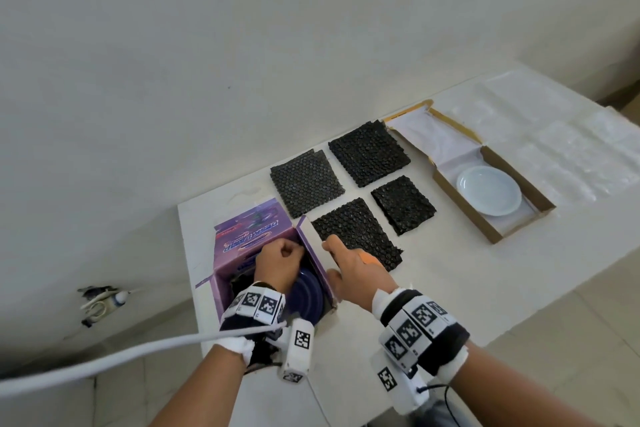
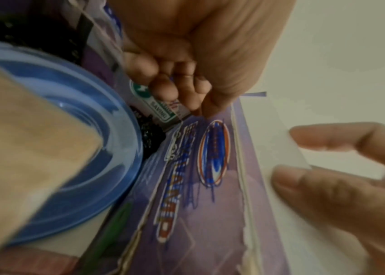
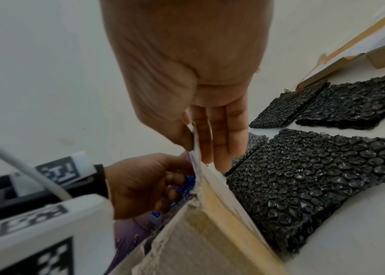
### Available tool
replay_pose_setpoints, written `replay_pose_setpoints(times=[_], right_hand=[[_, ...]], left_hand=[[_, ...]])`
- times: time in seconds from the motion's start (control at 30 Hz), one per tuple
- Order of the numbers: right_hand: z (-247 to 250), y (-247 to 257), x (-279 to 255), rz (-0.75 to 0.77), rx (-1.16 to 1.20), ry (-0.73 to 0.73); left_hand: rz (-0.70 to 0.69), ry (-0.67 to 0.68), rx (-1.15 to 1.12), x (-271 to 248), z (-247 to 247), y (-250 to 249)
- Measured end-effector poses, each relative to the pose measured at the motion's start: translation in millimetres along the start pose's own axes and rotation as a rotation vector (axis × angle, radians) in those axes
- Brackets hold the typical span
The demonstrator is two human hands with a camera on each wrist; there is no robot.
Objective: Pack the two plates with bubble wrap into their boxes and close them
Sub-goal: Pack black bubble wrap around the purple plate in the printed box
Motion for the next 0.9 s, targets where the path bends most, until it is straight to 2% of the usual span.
replay_pose_setpoints(times=[0.23, 0.43, 0.6, 0.73, 0.9], right_hand=[[-2.2, -1.6, -0.6, 0.088, -0.051, 0.107], [-4.2, -5.5, -13.5, 0.188, -0.09, 0.178], [-3.5, -8.0, -30.4, 0.274, -0.133, 0.123], [-1.0, -6.6, -54.5, 0.383, -0.123, 0.01], [-14.3, -10.7, -66.2, 0.434, -0.138, 0.016]], left_hand=[[-0.222, -0.052, 0.072, -57.8, 0.9, -40.5], [-0.343, 0.082, 0.323, -116.6, -29.6, -66.3], [-0.294, -0.016, 0.417, -148.9, -31.9, -56.5], [-0.223, -0.115, 0.642, -167.3, -32.5, -44.9], [-0.176, -0.128, 0.699, -184.0, -41.7, -43.6]])
Point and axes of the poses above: each hand's wrist, its own x-axis towards the middle knuckle, its own z-axis out of the back of the hand, y = z × x, the point moved 9 cm from there along x, towards the middle knuckle, and after that the axes turned 14 degrees about y, right-handed, at the moved point
